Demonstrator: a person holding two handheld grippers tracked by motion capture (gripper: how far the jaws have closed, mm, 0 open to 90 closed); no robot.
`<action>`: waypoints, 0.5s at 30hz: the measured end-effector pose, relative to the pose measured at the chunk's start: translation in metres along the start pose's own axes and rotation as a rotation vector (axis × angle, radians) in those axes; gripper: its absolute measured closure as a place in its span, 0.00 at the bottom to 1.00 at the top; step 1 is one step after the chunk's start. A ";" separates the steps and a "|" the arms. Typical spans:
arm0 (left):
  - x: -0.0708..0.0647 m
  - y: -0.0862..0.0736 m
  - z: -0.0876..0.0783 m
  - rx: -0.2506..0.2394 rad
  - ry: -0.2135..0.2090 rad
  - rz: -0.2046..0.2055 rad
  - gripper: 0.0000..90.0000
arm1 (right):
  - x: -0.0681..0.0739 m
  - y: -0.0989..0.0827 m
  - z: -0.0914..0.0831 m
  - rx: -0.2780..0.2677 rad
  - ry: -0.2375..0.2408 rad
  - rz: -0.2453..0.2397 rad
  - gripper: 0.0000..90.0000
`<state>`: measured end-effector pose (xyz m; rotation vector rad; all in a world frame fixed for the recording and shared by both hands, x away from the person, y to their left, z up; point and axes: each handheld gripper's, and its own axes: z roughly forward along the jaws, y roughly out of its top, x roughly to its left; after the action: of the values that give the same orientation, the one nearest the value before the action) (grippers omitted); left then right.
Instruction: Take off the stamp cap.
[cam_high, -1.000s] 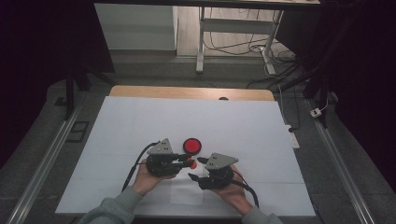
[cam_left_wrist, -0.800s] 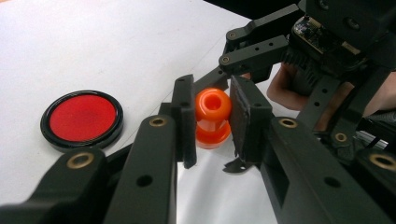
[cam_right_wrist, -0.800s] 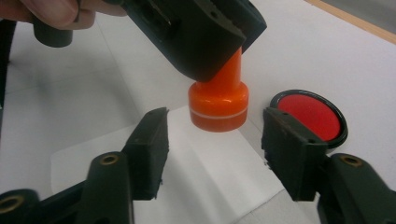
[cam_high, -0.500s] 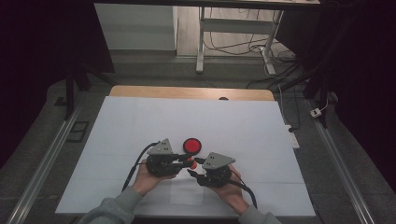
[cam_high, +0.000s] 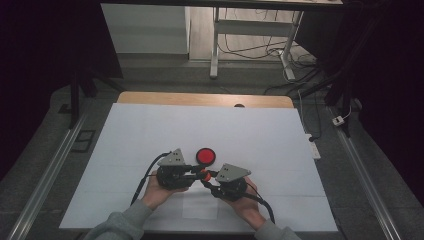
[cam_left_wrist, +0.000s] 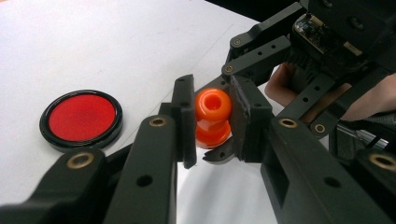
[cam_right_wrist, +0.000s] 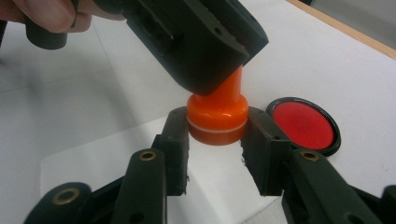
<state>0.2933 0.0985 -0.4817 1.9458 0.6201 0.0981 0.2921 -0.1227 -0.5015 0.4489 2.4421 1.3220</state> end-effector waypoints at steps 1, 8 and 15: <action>0.000 0.000 0.000 0.000 0.000 0.001 0.80 | 0.000 0.000 0.000 0.003 -0.001 -0.005 0.70; 0.000 0.000 0.000 0.001 0.000 0.000 0.80 | 0.001 0.000 0.000 0.000 -0.010 -0.016 0.70; 0.000 0.000 -0.001 -0.002 -0.003 -0.002 0.80 | 0.002 0.000 -0.001 -0.003 -0.009 -0.013 0.71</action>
<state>0.2933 0.0991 -0.4814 1.9435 0.6197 0.0952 0.2904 -0.1224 -0.5014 0.4364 2.4317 1.3149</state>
